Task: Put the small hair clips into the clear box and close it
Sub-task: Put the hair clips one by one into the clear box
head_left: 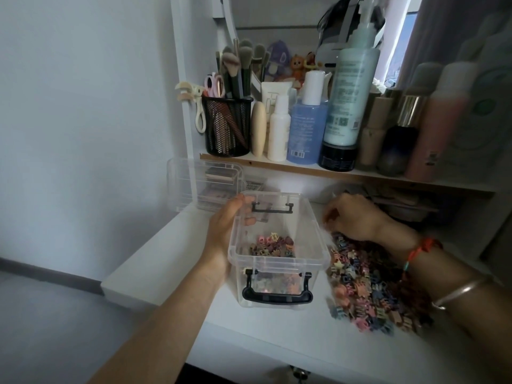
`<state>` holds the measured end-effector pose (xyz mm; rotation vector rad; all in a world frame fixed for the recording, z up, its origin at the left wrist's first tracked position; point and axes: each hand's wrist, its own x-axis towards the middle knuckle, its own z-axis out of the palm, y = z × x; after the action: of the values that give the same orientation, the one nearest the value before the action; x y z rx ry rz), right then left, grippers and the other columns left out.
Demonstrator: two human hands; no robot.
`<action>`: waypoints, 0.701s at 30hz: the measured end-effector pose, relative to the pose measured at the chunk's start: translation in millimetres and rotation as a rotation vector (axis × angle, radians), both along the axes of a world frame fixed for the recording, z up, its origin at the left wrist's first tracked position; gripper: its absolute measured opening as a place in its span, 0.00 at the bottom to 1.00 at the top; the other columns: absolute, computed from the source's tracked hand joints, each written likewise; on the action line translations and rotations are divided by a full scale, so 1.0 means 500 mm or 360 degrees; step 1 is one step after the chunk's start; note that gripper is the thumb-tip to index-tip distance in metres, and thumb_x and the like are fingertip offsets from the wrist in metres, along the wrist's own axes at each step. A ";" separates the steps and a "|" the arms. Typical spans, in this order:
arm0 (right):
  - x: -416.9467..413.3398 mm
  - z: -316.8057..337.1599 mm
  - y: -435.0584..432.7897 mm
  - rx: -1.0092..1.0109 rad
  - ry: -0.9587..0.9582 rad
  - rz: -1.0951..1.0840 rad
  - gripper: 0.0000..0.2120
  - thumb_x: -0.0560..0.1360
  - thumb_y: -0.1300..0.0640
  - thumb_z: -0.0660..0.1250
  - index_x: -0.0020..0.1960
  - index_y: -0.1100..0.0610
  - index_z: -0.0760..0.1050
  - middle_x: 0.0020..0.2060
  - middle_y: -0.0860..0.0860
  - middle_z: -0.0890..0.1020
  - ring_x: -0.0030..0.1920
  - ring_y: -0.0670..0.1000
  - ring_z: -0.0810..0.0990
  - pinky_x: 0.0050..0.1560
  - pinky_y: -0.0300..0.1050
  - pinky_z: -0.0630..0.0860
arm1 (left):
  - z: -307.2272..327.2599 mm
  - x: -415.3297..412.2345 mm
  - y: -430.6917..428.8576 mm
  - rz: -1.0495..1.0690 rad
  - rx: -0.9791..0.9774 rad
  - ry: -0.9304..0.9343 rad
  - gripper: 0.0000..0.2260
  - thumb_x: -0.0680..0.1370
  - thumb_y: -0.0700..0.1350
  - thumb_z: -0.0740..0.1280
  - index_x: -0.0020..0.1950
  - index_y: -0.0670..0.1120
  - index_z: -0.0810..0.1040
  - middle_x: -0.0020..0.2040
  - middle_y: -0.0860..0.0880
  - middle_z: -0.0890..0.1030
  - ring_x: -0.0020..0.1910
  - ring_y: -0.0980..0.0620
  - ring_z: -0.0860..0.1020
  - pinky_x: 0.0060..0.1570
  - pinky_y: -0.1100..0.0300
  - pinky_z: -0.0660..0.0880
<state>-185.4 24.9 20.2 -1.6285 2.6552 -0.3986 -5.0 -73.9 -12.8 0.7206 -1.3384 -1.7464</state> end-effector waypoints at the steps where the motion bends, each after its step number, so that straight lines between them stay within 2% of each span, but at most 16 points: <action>1: 0.002 0.015 0.003 -0.0154 -0.0215 0.0039 0.06 0.71 0.64 0.67 0.46 0.59 0.82 0.45 0.54 0.84 0.44 0.44 0.79 0.46 0.31 0.71 | -0.001 0.000 0.000 0.0002 0.0001 0.0000 0.11 0.78 0.51 0.58 0.43 0.50 0.77 0.43 0.49 0.78 0.41 0.52 0.75 0.35 0.59 0.68; 3: 0.023 0.056 0.015 -0.0457 -0.0840 0.0155 0.03 0.70 0.65 0.69 0.43 0.60 0.81 0.30 0.48 0.82 0.29 0.37 0.75 0.32 0.25 0.68 | -0.002 0.000 -0.002 0.0001 0.0009 0.0005 0.11 0.78 0.52 0.59 0.43 0.50 0.78 0.43 0.49 0.78 0.42 0.52 0.76 0.36 0.59 0.69; 4: 0.032 0.071 0.024 -0.0532 -0.1090 0.0216 0.02 0.70 0.63 0.69 0.42 0.59 0.80 0.25 0.43 0.79 0.25 0.38 0.73 0.27 0.25 0.66 | -0.003 0.000 -0.002 -0.0002 0.0009 0.0005 0.11 0.78 0.52 0.59 0.44 0.50 0.78 0.43 0.49 0.78 0.42 0.52 0.76 0.36 0.59 0.69; 6: 0.045 0.088 0.033 -0.0518 -0.1359 0.0356 0.05 0.67 0.57 0.69 0.42 0.56 0.80 0.24 0.43 0.79 0.23 0.40 0.69 0.24 0.26 0.64 | -0.003 -0.001 -0.001 -0.0003 0.0001 0.0000 0.10 0.78 0.52 0.59 0.44 0.50 0.78 0.43 0.49 0.78 0.42 0.52 0.76 0.36 0.59 0.68; 7: 0.042 0.089 0.033 -0.0509 -0.1380 0.0393 0.08 0.66 0.54 0.69 0.43 0.56 0.81 0.27 0.43 0.81 0.23 0.40 0.68 0.25 0.27 0.64 | -0.003 -0.001 -0.001 -0.0010 -0.0002 -0.0002 0.10 0.77 0.53 0.61 0.44 0.50 0.78 0.43 0.49 0.78 0.42 0.52 0.76 0.37 0.59 0.68; 8: 0.042 0.086 0.028 -0.0527 -0.1329 0.0373 0.09 0.67 0.54 0.69 0.44 0.56 0.81 0.28 0.43 0.82 0.23 0.40 0.69 0.25 0.27 0.65 | -0.003 -0.001 -0.001 -0.0018 -0.0005 0.0000 0.09 0.76 0.53 0.62 0.44 0.50 0.78 0.43 0.49 0.78 0.42 0.52 0.76 0.37 0.59 0.68; 10: 0.025 0.067 0.013 -0.0579 -0.0937 0.0230 0.04 0.71 0.60 0.68 0.44 0.58 0.81 0.30 0.42 0.82 0.26 0.38 0.74 0.32 0.28 0.69 | -0.003 -0.001 -0.001 -0.0026 0.0002 0.0017 0.09 0.76 0.53 0.62 0.43 0.50 0.78 0.42 0.50 0.78 0.42 0.53 0.75 0.36 0.59 0.68; 12: 0.001 0.034 0.001 -0.0358 -0.0302 0.0062 0.06 0.73 0.62 0.66 0.45 0.57 0.82 0.42 0.49 0.84 0.41 0.46 0.80 0.47 0.34 0.72 | -0.002 -0.001 -0.002 -0.0032 0.0006 0.0029 0.10 0.78 0.51 0.58 0.43 0.50 0.77 0.43 0.50 0.77 0.41 0.53 0.75 0.35 0.59 0.68; 14: -0.009 -0.001 -0.005 -0.0042 0.0056 -0.0066 0.09 0.73 0.60 0.64 0.48 0.55 0.82 0.53 0.54 0.82 0.54 0.54 0.79 0.55 0.42 0.73 | -0.003 -0.002 -0.003 -0.0037 0.0002 0.0032 0.11 0.78 0.51 0.58 0.43 0.50 0.77 0.43 0.49 0.77 0.41 0.53 0.75 0.35 0.59 0.69; 17: 0.011 -0.012 -0.008 0.0145 0.0208 -0.0185 0.10 0.73 0.60 0.62 0.51 0.55 0.80 0.55 0.58 0.80 0.55 0.59 0.79 0.53 0.47 0.75 | -0.005 -0.002 -0.004 -0.0033 0.0017 0.0028 0.11 0.78 0.52 0.59 0.44 0.50 0.78 0.44 0.49 0.77 0.42 0.53 0.75 0.36 0.59 0.69; 21: 0.018 -0.014 -0.016 0.0151 0.0190 -0.0202 0.12 0.73 0.61 0.61 0.52 0.57 0.80 0.55 0.57 0.81 0.55 0.58 0.79 0.53 0.47 0.75 | -0.003 0.000 -0.003 -0.0021 0.0012 0.0023 0.10 0.78 0.51 0.59 0.44 0.50 0.77 0.44 0.48 0.78 0.41 0.53 0.76 0.34 0.60 0.69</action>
<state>-176.4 16.7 13.3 -1.5085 2.8258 -0.1773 -5.0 -75.4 -14.2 0.7039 -1.3303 -1.7646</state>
